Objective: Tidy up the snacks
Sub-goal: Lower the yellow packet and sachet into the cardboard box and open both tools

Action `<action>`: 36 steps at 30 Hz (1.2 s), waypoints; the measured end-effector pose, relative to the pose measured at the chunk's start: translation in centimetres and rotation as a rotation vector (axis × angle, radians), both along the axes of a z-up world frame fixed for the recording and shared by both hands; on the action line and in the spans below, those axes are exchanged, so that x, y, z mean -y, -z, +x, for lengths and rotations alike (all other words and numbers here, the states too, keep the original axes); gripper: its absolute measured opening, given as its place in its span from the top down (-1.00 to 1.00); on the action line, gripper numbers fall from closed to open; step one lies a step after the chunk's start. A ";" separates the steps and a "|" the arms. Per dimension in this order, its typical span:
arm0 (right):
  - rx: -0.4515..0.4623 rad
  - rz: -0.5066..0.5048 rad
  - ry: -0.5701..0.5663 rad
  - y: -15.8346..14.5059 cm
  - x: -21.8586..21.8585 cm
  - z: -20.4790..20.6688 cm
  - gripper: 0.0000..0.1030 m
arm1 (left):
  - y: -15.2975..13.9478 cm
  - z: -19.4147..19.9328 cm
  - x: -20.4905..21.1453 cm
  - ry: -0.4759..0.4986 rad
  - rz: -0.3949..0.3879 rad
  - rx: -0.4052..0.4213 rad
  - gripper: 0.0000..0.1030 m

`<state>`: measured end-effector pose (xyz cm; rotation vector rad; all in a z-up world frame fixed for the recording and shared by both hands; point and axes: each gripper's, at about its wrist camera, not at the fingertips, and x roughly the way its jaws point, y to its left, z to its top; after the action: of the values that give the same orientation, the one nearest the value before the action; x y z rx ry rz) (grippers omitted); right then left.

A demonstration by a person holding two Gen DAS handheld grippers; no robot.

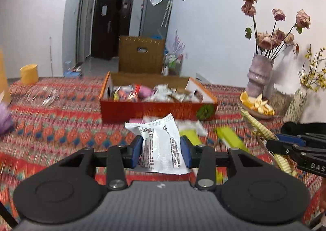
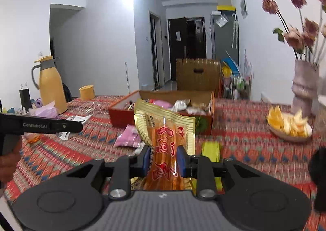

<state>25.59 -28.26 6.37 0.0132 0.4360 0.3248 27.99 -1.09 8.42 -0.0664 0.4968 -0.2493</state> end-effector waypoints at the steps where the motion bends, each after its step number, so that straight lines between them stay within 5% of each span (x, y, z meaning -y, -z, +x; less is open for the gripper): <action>1: 0.005 -0.002 -0.004 -0.3 0.0 1.3 0.47 | -0.4 0.9 0.3 0.016 -0.004 0.008 0.21; 10: 0.018 0.027 -0.011 -2.2 0.1 15.6 0.47 | -1.9 13.6 3.3 0.101 -0.056 -0.005 0.21; 20: -0.058 0.042 0.072 2.0 -0.9 30.0 0.48 | 2.3 27.1 7.9 0.092 -0.040 -0.106 0.21; 28: -0.174 0.067 0.106 5.3 -0.1 33.9 0.38 | 6.3 29.5 8.2 0.100 -0.077 -0.201 0.17; 30: -0.151 0.089 0.106 4.7 0.4 33.6 -0.09 | 6.6 29.3 8.4 0.134 -0.079 -0.215 0.08; 36: -0.087 0.093 0.114 2.1 1.4 32.2 -0.13 | 5.2 27.5 8.4 0.175 -0.038 -0.191 -0.07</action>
<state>57.82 -29.65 4.31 0.1428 0.5038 0.2323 55.53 -9.44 3.25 -0.0846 0.6893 -0.4270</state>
